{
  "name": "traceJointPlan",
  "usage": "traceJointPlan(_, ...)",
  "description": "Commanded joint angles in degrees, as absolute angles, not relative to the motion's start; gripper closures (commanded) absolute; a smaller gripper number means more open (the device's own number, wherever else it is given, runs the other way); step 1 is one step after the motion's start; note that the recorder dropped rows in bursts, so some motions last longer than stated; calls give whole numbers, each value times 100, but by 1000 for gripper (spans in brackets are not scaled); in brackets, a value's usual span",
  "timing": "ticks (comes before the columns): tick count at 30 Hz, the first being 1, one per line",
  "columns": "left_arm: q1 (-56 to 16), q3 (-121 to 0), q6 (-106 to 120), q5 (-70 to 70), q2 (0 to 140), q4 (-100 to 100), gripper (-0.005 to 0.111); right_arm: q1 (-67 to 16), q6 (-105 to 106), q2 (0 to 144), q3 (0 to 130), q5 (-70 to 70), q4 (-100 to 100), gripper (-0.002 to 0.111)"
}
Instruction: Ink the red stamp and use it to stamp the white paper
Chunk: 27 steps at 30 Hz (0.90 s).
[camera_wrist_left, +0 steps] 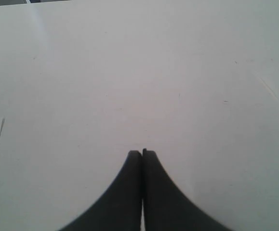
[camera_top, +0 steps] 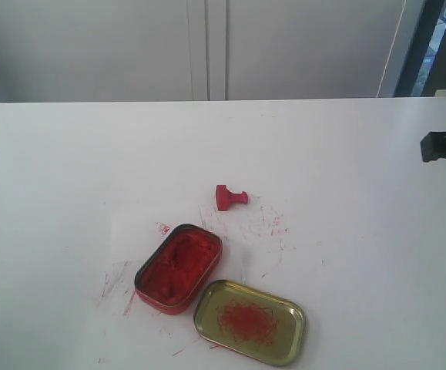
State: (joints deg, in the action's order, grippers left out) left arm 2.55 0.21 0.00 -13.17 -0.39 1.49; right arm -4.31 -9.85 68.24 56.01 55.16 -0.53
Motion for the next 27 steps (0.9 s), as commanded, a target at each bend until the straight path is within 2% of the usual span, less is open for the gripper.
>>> traceJointPlan(1,267,0,0,-1327,0,144,107,-395,-885,6095,5137,4963,-124,108)
traceJointPlan(27,267,0,0,-1327,0,144,107,-395,-598,1766,3182,3426,-539,108)
